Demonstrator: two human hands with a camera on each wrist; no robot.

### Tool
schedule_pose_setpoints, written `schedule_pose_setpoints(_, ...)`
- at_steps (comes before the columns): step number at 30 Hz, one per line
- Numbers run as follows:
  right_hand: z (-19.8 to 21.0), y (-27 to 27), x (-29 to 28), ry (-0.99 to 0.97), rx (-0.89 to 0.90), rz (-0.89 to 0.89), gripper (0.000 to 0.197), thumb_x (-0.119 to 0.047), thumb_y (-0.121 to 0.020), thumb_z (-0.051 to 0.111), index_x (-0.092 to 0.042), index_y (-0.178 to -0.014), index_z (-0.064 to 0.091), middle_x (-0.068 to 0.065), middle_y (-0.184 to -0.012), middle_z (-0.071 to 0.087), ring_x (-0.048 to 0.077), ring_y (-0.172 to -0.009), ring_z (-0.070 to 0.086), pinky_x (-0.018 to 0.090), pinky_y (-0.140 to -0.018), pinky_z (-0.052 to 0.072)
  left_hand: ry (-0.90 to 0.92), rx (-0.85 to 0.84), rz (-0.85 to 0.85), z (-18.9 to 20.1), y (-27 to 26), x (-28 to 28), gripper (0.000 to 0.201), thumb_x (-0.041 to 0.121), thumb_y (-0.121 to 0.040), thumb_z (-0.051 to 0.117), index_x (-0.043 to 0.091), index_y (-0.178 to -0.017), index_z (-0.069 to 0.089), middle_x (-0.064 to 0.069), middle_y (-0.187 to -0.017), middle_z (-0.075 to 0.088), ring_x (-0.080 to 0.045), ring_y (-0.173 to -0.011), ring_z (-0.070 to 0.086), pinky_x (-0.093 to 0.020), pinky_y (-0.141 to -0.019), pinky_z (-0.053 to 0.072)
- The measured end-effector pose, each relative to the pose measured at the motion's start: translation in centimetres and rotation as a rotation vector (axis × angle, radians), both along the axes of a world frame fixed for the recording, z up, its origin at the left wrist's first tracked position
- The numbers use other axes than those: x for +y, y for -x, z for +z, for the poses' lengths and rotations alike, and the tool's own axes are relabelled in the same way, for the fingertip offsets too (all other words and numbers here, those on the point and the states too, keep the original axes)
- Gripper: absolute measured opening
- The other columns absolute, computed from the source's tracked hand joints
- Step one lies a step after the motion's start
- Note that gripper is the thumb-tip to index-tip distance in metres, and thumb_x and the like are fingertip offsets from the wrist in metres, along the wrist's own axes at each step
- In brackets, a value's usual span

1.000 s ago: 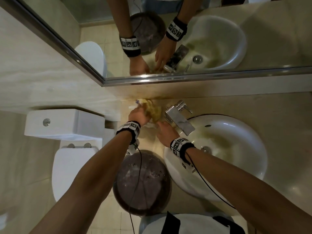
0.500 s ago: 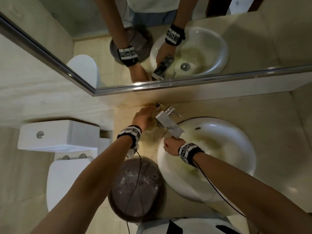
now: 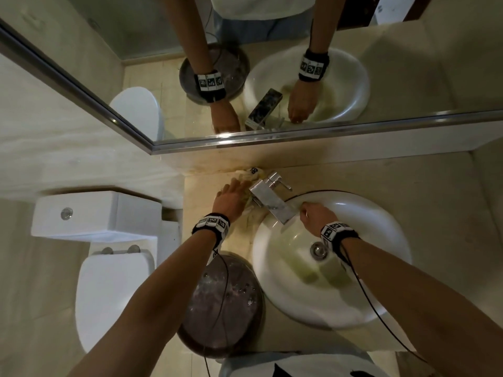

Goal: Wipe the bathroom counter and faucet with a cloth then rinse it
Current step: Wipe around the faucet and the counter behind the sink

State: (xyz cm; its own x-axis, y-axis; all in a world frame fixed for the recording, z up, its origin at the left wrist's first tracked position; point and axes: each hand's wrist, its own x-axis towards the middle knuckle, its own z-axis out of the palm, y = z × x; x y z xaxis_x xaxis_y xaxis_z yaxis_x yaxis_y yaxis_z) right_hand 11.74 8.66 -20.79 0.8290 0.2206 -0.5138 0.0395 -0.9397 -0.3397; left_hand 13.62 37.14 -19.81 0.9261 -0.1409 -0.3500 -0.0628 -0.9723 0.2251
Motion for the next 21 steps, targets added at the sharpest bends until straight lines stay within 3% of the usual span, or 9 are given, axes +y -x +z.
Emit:
schedule_pose_setpoints(6, 0.2, 0.0, 0.9, 0.023, -0.093, -0.015, 0.023, -0.026, -0.096, 0.046, -0.011, -0.098, 0.062, 0.008, -0.098, 0.063, 0.027, -0.088, 0.063, 0.033, -0.072, 0.051, -0.072, 0.096, 0.034, 2.4, -0.8, 0.8, 0.054, 0.033, -0.083, 0.069, 0.018, -0.127, 0.042, -0.012, -0.122, 0.053, -0.035, -0.087, 0.063, -0.039, -0.067, 0.05)
schedule_pose_setpoints(9, 0.2, 0.2, 1.1, 0.018, -0.085, -0.041, 0.022, -0.026, -0.096, 0.046, -0.01, -0.099, 0.061, 0.008, -0.1, 0.062, 0.027, -0.09, 0.062, 0.031, -0.071, 0.046, -0.009, -0.001, 0.137, 3.5, 0.3, 2.8, 0.045, 0.028, -0.086, 0.065, 0.015, -0.125, 0.046, -0.008, -0.111, 0.056, -0.032, -0.081, 0.061, -0.037, -0.067, 0.049)
schedule_pose_setpoints(12, 0.4, -0.4, 1.6, 0.035, -0.035, -0.045, 0.022, -0.027, -0.096, 0.049, -0.009, -0.101, 0.061, 0.009, -0.105, 0.063, 0.028, -0.094, 0.062, 0.032, -0.075, 0.046, 0.065, -0.106, 0.27, 4.4, 1.1, 6.4, 0.045, 0.038, -0.09, 0.062, 0.015, -0.125, 0.046, -0.004, -0.11, 0.051, -0.027, -0.078, 0.056, -0.037, -0.067, 0.047)
schedule_pose_setpoints(15, 0.9, -1.3, 2.4, 0.083, 0.026, -0.023, 0.026, -0.029, -0.095, 0.053, -0.009, -0.107, 0.064, 0.011, -0.111, 0.065, 0.029, -0.101, 0.063, 0.036, -0.084, 0.051, -0.027, -0.094, 0.369, 4.3, 1.3, 9.8, 0.054, 0.035, -0.084, 0.068, 0.013, -0.126, 0.042, -0.012, -0.117, 0.05, -0.039, -0.087, 0.063, -0.042, -0.068, 0.05)
schedule_pose_setpoints(17, 1.1, -1.9, 2.8, 0.134, 0.047, 0.014, 0.028, -0.031, -0.095, 0.056, -0.009, -0.11, 0.065, 0.011, -0.113, 0.066, 0.029, -0.104, 0.063, 0.036, -0.087, 0.052, 0.0, 0.007, 0.414, 3.6, 1.1, 10.5, 0.062, 0.037, -0.084, 0.067, 0.014, -0.135, 0.039, -0.015, -0.126, 0.049, -0.042, -0.099, 0.063, -0.046, -0.08, 0.053)
schedule_pose_setpoints(21, 1.9, -3.3, 2.7, 0.24, 0.085, 0.117, 0.029, -0.042, -0.092, 0.058, -0.014, -0.09, 0.065, 0.008, -0.099, 0.07, 0.028, -0.088, 0.067, 0.034, -0.078, 0.056, 0.074, 0.145, 0.396, 2.4, 0.2, 10.7, 0.079, 0.033, -0.08, 0.068, 0.024, -0.149, 0.032, -0.012, -0.15, 0.038, -0.039, -0.121, 0.056, -0.047, -0.098, 0.051)
